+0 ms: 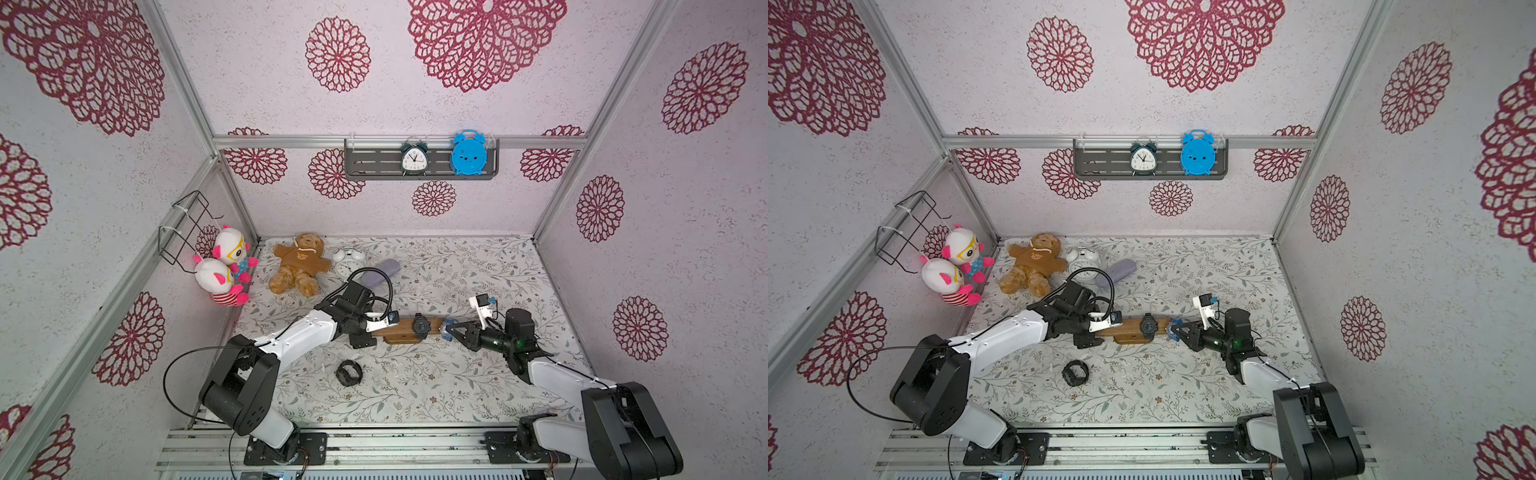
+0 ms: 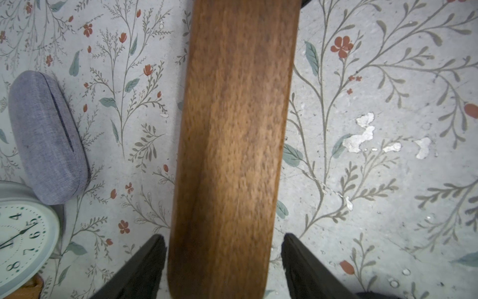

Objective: Place watch on stand
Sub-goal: Place the watch on the stand.

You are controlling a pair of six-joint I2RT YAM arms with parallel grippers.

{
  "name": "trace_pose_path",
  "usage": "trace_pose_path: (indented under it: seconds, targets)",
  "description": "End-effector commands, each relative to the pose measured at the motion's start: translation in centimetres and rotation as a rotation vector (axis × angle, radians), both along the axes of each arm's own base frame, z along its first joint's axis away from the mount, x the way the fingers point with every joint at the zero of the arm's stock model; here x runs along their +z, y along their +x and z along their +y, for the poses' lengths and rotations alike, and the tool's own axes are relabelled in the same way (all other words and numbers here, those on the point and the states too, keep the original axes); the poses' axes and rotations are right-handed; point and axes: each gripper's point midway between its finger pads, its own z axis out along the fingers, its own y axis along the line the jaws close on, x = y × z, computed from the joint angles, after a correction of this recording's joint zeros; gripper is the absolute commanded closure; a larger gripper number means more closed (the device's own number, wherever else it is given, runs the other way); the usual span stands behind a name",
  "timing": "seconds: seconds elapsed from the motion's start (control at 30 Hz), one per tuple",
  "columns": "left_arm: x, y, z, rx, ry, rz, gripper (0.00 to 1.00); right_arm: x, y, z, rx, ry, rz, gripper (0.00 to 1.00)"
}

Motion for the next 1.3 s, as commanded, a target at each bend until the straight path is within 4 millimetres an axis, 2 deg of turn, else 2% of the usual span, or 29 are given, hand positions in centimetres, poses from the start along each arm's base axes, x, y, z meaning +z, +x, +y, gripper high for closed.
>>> trace_pose_path:
  seconds: [0.0, 0.17, 0.43, 0.67, 1.0, 1.27]
  targets:
    - [0.3, 0.9, -0.3, -0.025, 0.011, -0.022, 0.25, 1.1, 0.6, 0.4, 0.050, -0.017, -0.096, 0.82]
    - [0.0, 1.3, -0.3, -0.027, 0.028, -0.026, 0.29, 0.6, 1.1, 0.6, 0.089, -0.055, -0.106, 0.82]
    - [-0.8, 1.4, 0.0, -0.034, 0.052, -0.030, 0.33, 1.4, 1.5, 1.4, 0.169, -0.009, -0.131, 0.82]
    - [-1.2, 1.9, 0.0, -0.029, 0.062, -0.042, 0.41, 1.8, 0.9, 2.2, 0.250, 0.064, -0.129, 0.82]
    - [-1.9, 2.5, 0.1, -0.025, 0.087, -0.047, 0.53, 1.2, 1.9, 2.8, 0.317, 0.048, -0.123, 0.81]
    - [-2.3, 2.8, 0.2, -0.033, 0.106, -0.060, 0.57, 0.7, 2.6, 3.2, 0.370, 0.040, -0.097, 0.81]
